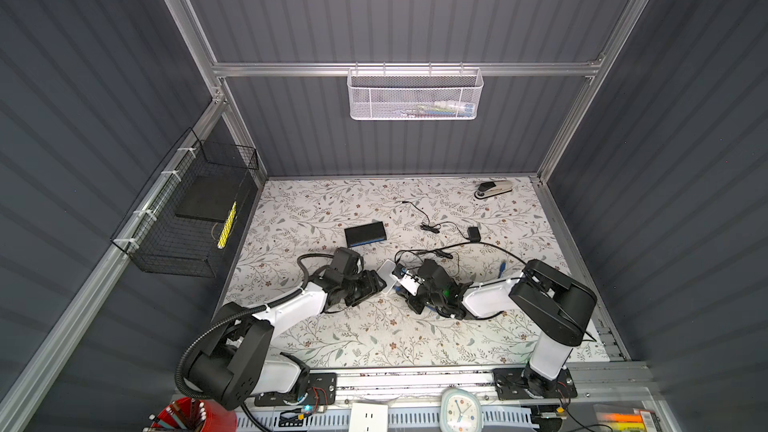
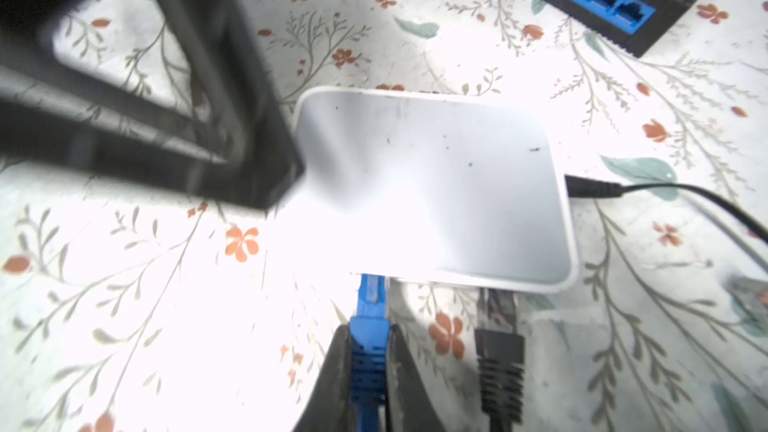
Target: Insert the plug into the switch port
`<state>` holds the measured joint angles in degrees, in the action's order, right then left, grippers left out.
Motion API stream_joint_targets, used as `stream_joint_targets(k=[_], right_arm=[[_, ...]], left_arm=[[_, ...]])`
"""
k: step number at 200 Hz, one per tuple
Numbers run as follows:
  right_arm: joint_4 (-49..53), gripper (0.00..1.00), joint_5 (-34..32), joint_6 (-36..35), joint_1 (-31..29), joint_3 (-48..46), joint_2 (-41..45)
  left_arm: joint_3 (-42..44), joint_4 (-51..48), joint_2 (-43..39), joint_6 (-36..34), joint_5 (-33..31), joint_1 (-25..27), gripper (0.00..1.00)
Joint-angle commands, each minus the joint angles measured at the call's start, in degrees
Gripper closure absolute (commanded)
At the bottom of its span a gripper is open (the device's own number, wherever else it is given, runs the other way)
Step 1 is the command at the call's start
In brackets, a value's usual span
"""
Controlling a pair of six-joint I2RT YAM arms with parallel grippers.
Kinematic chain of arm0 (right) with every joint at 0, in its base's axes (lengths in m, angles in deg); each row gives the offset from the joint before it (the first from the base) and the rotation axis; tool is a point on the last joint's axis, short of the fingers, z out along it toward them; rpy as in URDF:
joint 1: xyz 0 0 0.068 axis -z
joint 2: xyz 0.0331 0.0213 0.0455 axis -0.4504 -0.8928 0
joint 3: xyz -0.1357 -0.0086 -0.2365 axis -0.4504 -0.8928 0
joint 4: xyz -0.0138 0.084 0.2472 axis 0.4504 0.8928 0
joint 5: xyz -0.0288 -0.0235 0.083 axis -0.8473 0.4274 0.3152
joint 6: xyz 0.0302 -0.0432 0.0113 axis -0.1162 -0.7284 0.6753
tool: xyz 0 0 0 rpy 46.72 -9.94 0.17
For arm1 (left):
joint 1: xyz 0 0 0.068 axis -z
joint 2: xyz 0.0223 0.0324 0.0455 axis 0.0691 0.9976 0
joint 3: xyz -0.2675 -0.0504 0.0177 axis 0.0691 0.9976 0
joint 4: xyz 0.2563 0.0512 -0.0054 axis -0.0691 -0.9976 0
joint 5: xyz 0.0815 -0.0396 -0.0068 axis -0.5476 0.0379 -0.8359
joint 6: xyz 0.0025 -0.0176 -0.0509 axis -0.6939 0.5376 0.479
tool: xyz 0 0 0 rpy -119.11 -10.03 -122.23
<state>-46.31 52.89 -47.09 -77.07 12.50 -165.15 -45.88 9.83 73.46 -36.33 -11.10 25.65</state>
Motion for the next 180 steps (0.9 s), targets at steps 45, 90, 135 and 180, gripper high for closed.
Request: stream_joint_targets(k=[45, 90, 135, 180], right_arm=[[-0.1, 0.54, 11.41, -4.89, 4.89, -6.0, 6.08], [-1.15, 0.55, 19.55, -8.51, 5.97, -7.74, 8.44], [-6.45, 0.61, 14.93, -7.6, 5.37, -4.99, 0.83], [-7.68, 0.72, 7.31, -6.48, 4.95, -4.85, -1.12]], left_arm=[[0.21, 0.33, 0.3, -10.81, 4.38, -3.24, 0.22], [-0.31, 13.51, 6.57, -12.05, 8.68, -3.59, 0.23], [1.72, 20.18, 12.4, -12.09, 11.2, -4.84, 0.34], [0.95, 18.83, 16.52, -16.06, 11.77, -5.69, 0.39]])
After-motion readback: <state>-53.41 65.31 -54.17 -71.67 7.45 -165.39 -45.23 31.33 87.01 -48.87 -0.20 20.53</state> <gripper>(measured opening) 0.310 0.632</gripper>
